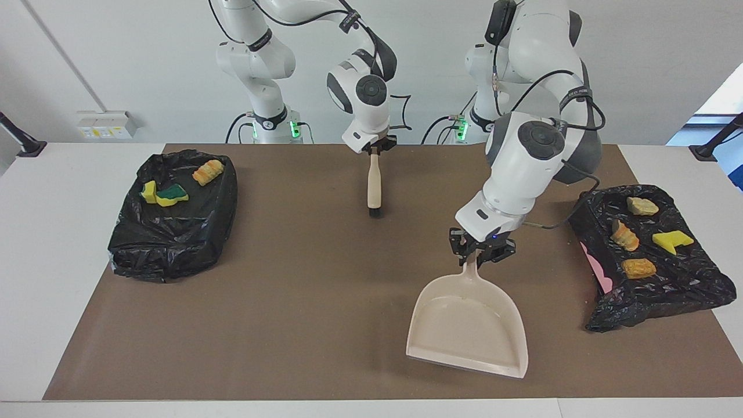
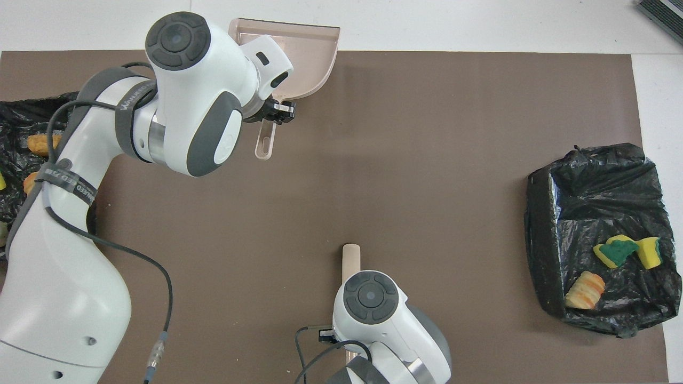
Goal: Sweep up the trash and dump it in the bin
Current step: 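Bring the empty dustpan back with the left gripper to the table center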
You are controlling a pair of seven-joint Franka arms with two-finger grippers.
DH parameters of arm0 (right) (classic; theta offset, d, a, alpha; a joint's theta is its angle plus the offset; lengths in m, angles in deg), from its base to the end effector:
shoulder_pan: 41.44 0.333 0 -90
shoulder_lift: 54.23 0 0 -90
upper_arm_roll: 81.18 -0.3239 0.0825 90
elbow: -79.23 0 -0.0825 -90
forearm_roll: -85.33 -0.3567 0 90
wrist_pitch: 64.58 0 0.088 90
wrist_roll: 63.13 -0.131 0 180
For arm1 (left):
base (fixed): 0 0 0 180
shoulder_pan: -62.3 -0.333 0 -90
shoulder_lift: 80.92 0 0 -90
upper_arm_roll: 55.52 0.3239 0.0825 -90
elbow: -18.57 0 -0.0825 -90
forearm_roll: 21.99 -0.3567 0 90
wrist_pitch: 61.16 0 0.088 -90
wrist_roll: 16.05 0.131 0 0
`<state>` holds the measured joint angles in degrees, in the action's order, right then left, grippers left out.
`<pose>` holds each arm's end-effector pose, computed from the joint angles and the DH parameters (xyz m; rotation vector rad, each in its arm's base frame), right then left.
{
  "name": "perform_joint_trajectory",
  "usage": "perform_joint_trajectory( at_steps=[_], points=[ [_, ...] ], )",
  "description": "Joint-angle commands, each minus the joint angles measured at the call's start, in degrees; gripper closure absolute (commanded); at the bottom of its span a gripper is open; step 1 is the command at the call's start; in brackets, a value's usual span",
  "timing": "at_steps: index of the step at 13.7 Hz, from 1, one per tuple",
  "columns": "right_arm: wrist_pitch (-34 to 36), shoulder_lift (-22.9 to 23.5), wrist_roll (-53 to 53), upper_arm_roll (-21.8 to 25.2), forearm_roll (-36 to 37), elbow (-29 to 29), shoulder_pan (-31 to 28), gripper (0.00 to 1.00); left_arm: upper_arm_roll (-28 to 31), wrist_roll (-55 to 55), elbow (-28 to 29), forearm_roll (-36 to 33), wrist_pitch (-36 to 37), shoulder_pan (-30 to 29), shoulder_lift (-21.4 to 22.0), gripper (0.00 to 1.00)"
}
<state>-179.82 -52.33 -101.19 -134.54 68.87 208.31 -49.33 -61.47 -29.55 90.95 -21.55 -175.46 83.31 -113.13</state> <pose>0.3120 0.3494 0.3418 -3.0611 0.0384 0.5791 0.6465 -0.3101 0.4404 3.0005 -0.3188 0.2126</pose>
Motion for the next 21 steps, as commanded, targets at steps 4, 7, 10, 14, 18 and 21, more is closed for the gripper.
perform_joint_trajectory(
  at_steps=[4,7,10,14,18,21],
  points=[
    [-2.18,-1.72,-0.09,0.45,-1.56,1.96,0.33,0.48,-0.64,-6.0,-1.72,-3.51,-2.42,4.12,-3.74,1.0],
    [-2.27,-1.54,0.09,0.36,-1.47,1.79,0.33,0.34,-1.69,-10.9,0.66,-4.05,-3.03,6.4,-4.79,1.0],
    [-2.18,-1.28,0.27,0.45,0.46,0.12,0.33,0.0,-2.92,-12.51,1.09,-5.36,-4.35,6.5,-5.76,1.0],
    [-1.83,-1.45,-0.17,4.47,6.86,-5.14,0.33,0.0,-4.41,-12.33,3.81,-4.75,-5.23,6.24,-5.06,1.0],
    [-1.39,-1.28,0.27,9.14,14.78,-9.19,0.5,0.0,-5.2,-12.77,8.3,-4.49,-4.97,6.77,-2.87,1.0],
    [-1.56,-1.19,0.44,14.14,21.0,-12.44,1.38,0.0,-5.3,-14.53,9.18,-4.49,-3.39,7.2,-2.16,0.76]
  ],
)
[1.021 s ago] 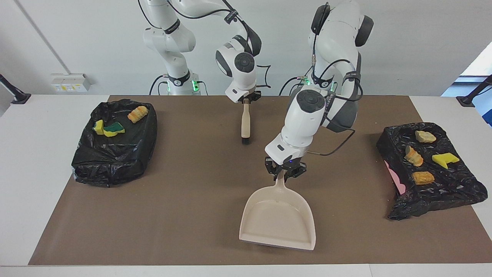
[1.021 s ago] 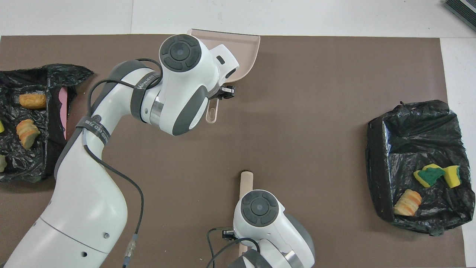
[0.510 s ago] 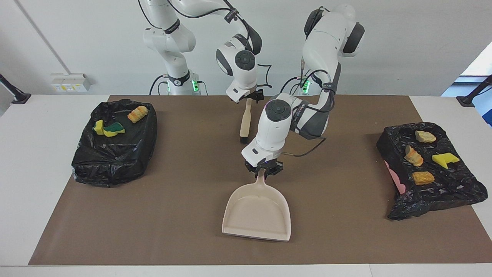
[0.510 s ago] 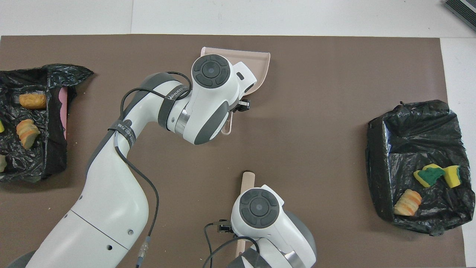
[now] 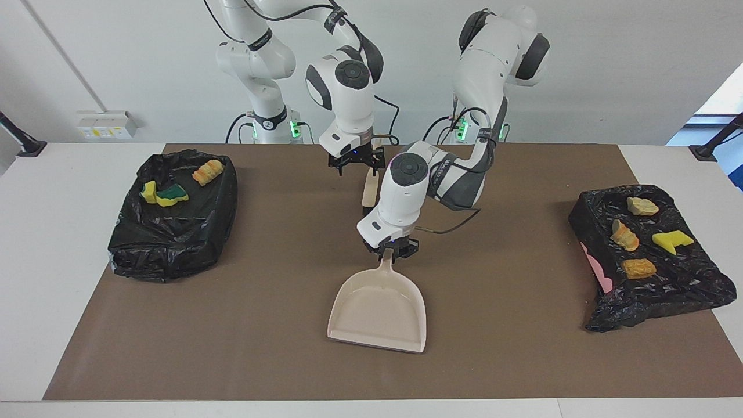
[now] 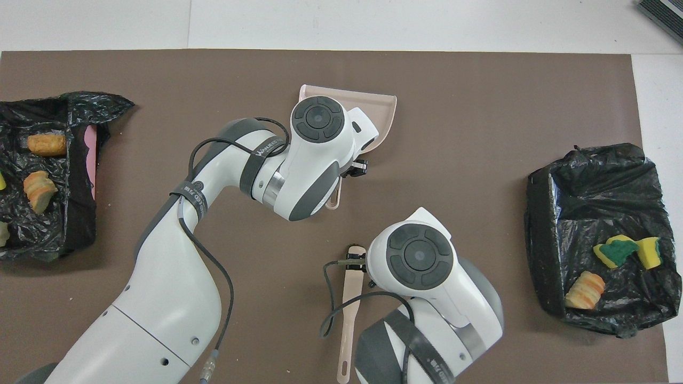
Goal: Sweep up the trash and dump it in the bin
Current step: 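Set down the dustpan and brush while both grippers release and withdraw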
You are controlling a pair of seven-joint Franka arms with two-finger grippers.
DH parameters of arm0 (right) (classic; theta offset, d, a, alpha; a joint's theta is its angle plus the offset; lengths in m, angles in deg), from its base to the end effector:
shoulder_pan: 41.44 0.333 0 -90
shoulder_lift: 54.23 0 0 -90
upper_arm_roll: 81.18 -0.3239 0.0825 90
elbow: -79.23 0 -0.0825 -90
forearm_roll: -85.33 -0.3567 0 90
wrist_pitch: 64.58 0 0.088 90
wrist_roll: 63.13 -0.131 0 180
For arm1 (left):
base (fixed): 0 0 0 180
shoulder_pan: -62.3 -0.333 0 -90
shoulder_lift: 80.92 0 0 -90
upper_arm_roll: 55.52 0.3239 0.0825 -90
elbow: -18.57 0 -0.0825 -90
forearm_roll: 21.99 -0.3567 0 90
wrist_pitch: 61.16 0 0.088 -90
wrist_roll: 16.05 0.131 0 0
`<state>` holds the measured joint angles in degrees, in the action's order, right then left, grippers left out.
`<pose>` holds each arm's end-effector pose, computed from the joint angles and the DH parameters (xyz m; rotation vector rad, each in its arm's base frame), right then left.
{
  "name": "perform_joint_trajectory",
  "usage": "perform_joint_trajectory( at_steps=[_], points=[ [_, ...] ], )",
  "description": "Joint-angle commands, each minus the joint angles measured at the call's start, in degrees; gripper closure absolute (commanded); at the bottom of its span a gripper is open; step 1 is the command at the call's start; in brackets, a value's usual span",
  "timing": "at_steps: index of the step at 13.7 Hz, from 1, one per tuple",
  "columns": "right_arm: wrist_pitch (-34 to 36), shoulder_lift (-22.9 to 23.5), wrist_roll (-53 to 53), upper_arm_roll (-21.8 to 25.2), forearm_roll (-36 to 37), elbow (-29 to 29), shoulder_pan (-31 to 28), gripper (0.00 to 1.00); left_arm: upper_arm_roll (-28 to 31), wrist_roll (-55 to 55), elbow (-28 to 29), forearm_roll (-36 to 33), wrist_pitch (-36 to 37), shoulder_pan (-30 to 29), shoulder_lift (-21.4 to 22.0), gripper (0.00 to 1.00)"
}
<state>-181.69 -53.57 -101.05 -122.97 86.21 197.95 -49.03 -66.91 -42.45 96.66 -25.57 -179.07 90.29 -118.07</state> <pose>0.4311 0.2908 0.4200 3.1137 -0.0897 -0.0408 0.5723 -0.4256 0.3434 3.0401 -0.3223 0.0239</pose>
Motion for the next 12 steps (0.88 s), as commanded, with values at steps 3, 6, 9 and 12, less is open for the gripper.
perform_joint_trajectory(
  at_steps=[3,6,9,12],
  points=[
    [0.39,0.13,4.94,9.16,8.6,-4.8,2.32,0.0,0.14,-1.63,3.29,-0.9,0.66,-0.12,3.48,0.0],
    [1.7,-0.39,9.0,15.05,9.67,-8.84,2.93,0.0,0.93,-1.63,6.44,-0.9,1.37,-1.61,8.21,0.0],
    [6.61,-0.57,13.82,19.97,9.5,-13.93,3.02,0.0,0.93,-0.15,15.21,-1.34,1.37,-8.19,16.46,0.0],
    [11.54,-0.83,16.74,23.67,8.53,-17.19,3.72,0.0,0.93,3.62,19.8,-1.34,1.54,-12.94,22.01,0.0]
  ],
)
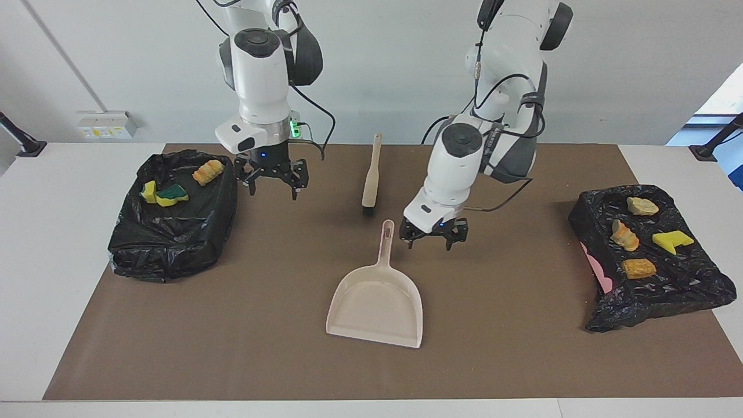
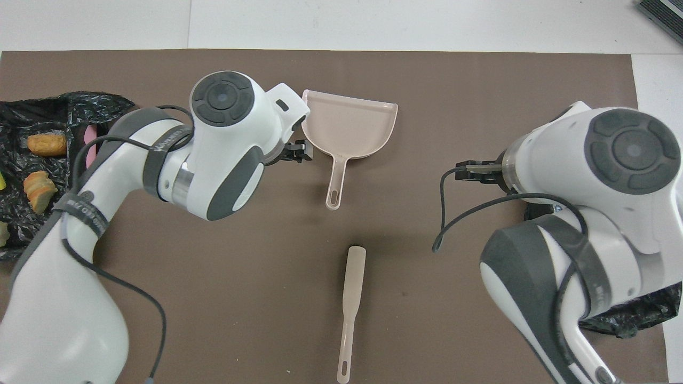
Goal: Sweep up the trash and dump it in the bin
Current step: 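Set down the dustpan and brush while both grippers release and withdraw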
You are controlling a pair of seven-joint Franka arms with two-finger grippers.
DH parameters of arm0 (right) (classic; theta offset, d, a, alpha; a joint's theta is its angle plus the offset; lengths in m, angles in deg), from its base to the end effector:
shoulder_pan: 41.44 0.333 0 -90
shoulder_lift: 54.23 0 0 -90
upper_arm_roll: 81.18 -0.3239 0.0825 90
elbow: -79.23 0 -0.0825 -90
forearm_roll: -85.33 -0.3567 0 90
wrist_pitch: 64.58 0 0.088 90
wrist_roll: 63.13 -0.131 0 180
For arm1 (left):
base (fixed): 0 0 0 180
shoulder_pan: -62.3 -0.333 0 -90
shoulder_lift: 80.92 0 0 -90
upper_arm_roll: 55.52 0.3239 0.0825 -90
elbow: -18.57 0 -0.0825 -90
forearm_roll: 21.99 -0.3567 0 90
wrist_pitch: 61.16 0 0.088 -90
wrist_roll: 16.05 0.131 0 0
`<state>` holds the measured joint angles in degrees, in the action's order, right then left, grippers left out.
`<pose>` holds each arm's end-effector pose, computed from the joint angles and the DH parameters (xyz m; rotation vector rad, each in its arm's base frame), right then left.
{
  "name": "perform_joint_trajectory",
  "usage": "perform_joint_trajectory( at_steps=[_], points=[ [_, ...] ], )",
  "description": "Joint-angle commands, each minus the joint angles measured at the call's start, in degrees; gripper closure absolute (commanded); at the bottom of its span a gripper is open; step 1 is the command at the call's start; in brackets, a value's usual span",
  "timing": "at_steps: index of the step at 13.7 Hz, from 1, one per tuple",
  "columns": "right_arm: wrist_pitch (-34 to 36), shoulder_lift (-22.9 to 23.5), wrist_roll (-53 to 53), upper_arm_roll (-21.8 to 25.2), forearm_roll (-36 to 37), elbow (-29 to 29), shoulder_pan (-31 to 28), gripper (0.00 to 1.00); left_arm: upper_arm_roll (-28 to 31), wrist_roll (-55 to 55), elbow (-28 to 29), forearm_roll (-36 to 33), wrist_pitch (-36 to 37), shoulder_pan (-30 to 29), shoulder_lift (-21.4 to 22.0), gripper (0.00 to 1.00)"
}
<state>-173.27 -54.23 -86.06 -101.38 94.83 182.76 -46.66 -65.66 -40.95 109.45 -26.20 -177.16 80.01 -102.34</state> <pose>0.5338 0.1264 0.5324 3.0099 -0.1395 0.2066 0.5857 -0.2874 0.4234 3.1097 -0.1044 0.1009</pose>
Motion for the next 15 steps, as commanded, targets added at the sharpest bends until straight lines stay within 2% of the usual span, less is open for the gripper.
perform_joint_trajectory(
  at_steps=[1,3,5,8,11,14,15],
  points=[
    [5.31,-0.43,1.84,2.96,-0.09,-3.84,1.79,0.0,-0.31,4.49,8.16,-0.63,-0.28,-3.99,7.95,0.0],
    [11.45,-0.61,3.23,5.94,-1.66,-8.41,2.58,0.0,-0.4,8.18,8.96,-0.63,2.87,-7.23,11.21,0.0],
    [16.38,-0.96,7.96,12.61,-5.0,-12.1,5.21,0.0,-0.49,13.8,8.53,0.16,7.87,-9.79,15.51,0.0],
    [20.7,-1.84,12.55,15.27,-5.63,-14.74,4.87,0.0,0.21,17.51,4.32,2.79,18.15,-12.08,20.0,0.0],
    [25.71,-1.84,12.82,15.98,-5.8,-18.88,2.16,0.0,0.3,17.78,-4.63,4.03,28.25,-14.8,20.63,0.0],
    [26.95,-2.63,13.17,16.94,-9.14,-18.71,0.92,0.0,0.3,21.21,-13.68,4.3,35.48,-16.74,19.49,0.0],
    [27.21,-3.33,13.26,17.03,-9.23,-18.45,1.0,0.0,0.3,21.39,-14.76,4.3,36.01,-18.14,19.14,0.0]
  ],
)
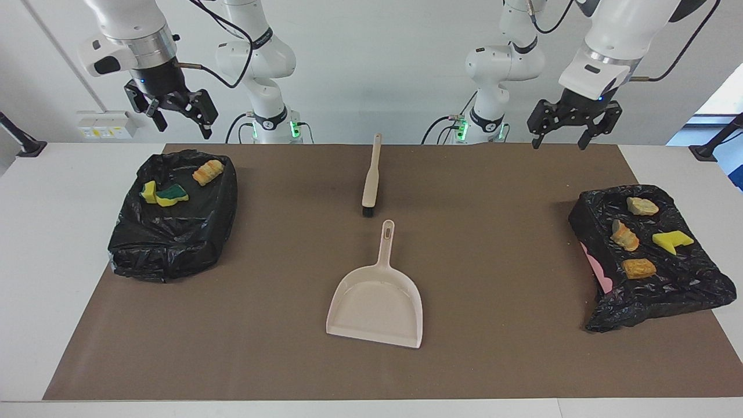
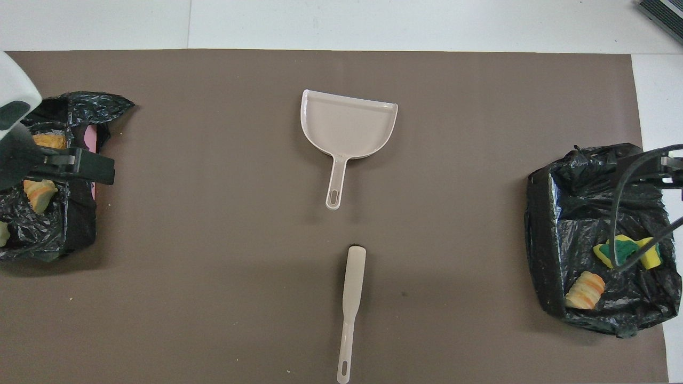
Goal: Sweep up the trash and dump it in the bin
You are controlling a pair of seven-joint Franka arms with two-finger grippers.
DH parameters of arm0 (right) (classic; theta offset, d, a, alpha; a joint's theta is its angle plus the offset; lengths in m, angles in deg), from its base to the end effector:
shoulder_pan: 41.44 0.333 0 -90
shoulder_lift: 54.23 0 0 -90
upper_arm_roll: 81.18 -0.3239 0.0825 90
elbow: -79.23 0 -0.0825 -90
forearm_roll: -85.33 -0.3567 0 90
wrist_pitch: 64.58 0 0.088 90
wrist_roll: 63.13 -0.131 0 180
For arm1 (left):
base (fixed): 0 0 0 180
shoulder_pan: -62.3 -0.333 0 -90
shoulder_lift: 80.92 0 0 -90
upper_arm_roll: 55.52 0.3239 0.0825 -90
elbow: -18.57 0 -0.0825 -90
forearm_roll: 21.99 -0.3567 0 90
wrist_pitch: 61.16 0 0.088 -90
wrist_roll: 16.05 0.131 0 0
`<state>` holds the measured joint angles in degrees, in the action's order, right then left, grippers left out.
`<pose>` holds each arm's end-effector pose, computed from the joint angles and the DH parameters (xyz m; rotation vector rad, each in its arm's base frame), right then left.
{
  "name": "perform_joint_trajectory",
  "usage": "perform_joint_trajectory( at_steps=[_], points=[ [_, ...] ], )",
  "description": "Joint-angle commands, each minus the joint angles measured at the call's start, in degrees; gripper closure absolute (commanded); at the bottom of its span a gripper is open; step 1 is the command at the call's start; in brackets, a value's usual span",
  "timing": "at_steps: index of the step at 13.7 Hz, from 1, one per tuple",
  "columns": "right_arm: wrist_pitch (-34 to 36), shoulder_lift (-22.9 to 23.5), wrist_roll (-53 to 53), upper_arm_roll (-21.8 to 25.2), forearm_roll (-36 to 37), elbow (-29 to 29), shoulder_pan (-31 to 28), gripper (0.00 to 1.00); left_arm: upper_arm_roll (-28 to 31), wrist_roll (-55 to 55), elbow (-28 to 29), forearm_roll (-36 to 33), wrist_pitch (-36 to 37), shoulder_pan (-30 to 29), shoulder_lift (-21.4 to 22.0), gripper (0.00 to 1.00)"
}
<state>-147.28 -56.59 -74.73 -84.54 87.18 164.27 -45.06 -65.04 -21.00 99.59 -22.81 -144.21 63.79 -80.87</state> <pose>0.5004 -0.0061 0.6564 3.0900 -0.3275 0.0057 0.5052 -0.0963 0.6667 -3.1277 0.1624 -0.0594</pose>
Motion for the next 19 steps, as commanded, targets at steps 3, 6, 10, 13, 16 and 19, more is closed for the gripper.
perform_joint_trajectory(
  at_steps=[3,6,10,13,16,19],
  points=[
    [0.43,-0.54,3.42,0.63,-1.14,-0.31,-0.17,0.0,0.11,1.44,-4.13,0.38,4.3,-2.98,-0.41,0.0],
    [-2.72,-0.45,4.92,5.54,-1.23,-0.4,2.65,0.0,0.82,3.55,1.15,0.73,4.04,-3.33,3.64,0.0],
    [-2.21,-1.15,7.65,5.2,-1.93,0.39,2.3,0.0,0.82,3.46,1.07,0.9,2.99,-3.33,3.55,0.0],
    [-2.2,-1.68,7.56,5.03,-1.93,1.36,2.21,0.0,0.91,3.55,1.07,0.9,2.9,-3.68,3.55,0.0],
    [-2.47,-1.86,6.42,4.94,-1.84,1.45,2.91,0.0,1.52,3.46,1.07,0.9,3.25,-3.86,3.64,0.0],
    [-2.64,-1.68,6.32,5.03,-1.23,1.27,2.48,0.0,5.03,3.55,0.98,0.9,4.83,-1.49,3.82,0.0]
  ],
)
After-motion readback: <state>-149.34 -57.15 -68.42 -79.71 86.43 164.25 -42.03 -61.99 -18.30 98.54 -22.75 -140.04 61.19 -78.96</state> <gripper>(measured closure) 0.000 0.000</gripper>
